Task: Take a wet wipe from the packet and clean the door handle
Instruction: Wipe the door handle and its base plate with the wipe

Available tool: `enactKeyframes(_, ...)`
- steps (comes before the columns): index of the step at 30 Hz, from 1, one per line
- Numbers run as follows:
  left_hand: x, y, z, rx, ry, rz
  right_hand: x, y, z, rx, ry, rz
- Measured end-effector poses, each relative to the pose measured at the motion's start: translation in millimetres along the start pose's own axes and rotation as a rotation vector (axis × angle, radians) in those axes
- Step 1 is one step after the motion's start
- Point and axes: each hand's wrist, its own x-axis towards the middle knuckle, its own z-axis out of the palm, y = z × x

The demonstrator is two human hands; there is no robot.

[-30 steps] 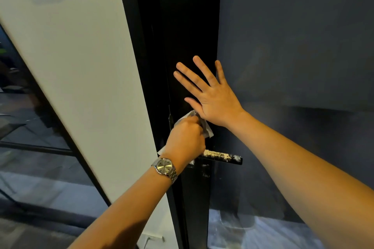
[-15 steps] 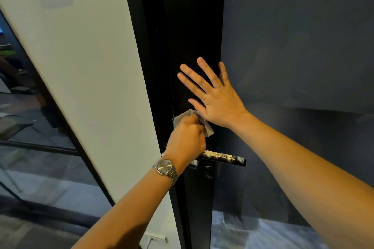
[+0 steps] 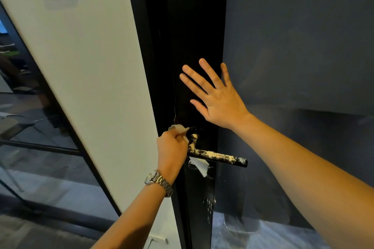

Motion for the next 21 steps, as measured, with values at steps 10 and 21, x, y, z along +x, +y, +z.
enactKeyframes(10,9.5,10.5,2.3,0.131,-0.022,0.061,-0.2,0.4,-0.2,-0.011,-0.011,0.002)
enactKeyframes(21,12.3,3.2,5.0,0.103,0.033,0.124,-0.1,0.3,-0.1,-0.011,-0.009,0.002)
